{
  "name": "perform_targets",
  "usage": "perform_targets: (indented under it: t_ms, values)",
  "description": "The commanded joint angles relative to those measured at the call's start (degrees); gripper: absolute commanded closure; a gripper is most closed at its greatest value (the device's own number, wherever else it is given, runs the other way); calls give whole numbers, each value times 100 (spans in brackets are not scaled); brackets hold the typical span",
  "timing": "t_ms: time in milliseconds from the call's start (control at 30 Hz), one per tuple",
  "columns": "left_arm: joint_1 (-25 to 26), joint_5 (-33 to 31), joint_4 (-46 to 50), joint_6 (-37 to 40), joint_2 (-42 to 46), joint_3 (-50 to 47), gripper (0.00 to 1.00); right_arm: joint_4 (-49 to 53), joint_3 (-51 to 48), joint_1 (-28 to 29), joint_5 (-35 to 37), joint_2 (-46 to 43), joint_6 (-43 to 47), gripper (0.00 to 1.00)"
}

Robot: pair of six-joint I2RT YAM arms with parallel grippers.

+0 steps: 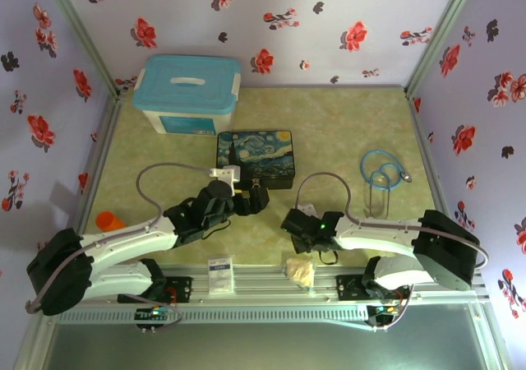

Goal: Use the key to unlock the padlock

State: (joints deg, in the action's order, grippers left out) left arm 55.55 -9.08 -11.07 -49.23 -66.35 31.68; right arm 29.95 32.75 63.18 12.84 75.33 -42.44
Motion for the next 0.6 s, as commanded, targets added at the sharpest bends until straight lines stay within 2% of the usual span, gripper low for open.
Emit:
perform_targets:
  t_ms: [0, 333, 567]
  values:
    - [-60, -155, 10, -69, 97, -110, 0, -411, -103, 25, 163, 281, -167, 49]
    - [-101, -155, 0, -86, 166, -171, 0, -1268, 320, -180, 329, 778, -777, 48]
    - [-106, -155, 8, -138, 262, -237, 0, -1204, 486, -398, 351, 410, -739, 50]
